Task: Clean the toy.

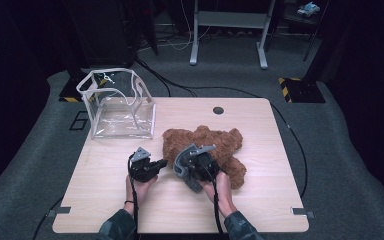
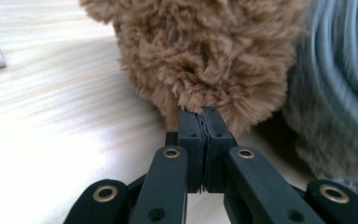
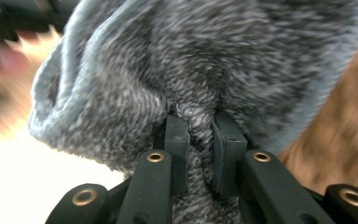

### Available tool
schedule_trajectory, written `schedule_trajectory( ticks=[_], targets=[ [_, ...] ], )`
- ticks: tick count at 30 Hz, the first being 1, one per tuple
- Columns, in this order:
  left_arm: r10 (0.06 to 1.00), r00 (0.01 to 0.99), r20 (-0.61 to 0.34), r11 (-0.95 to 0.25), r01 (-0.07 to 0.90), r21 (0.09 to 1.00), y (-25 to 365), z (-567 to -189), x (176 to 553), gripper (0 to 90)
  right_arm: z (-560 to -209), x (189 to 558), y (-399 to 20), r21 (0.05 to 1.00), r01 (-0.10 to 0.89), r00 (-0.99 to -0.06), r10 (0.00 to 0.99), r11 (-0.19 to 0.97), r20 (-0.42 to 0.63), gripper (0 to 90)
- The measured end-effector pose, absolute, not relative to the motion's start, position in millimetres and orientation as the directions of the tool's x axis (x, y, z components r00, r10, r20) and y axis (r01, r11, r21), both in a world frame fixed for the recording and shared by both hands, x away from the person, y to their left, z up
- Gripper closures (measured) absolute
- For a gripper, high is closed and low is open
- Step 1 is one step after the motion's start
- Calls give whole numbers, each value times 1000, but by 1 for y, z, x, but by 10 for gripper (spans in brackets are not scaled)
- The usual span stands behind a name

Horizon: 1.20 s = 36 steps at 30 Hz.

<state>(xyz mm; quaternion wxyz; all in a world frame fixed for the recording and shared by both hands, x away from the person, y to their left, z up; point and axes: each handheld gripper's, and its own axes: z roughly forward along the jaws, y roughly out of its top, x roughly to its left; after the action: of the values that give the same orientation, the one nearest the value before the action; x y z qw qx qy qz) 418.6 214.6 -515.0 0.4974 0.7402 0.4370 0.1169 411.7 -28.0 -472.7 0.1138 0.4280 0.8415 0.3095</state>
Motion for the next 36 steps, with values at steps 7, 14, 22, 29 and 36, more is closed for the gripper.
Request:
schedule_trajectory(
  ticks=[7,14,22,29,36],
  targets=[
    [765,596,-244,-117,501,858,216,-524,417,884,-459,395,-39,650,625,-621,780,432,79,788],
    [777,590,-220,-119,480,869,212,-526,416,892,-445,409,-25,667,583,-632,775,464,13,786],
    [776,596,-206,-130,470,873,211,-525,414,896,-465,401,-31,611,639,-621,782,468,50,788],
    [781,588,-212,-108,460,881,210,-526,413,896,-410,407,-45,723,556,-565,825,409,-32,788],
    [774,608,-177,-147,444,884,209,-525,411,897,-442,412,-75,696,620,-496,869,361,-9,797]
  ],
)
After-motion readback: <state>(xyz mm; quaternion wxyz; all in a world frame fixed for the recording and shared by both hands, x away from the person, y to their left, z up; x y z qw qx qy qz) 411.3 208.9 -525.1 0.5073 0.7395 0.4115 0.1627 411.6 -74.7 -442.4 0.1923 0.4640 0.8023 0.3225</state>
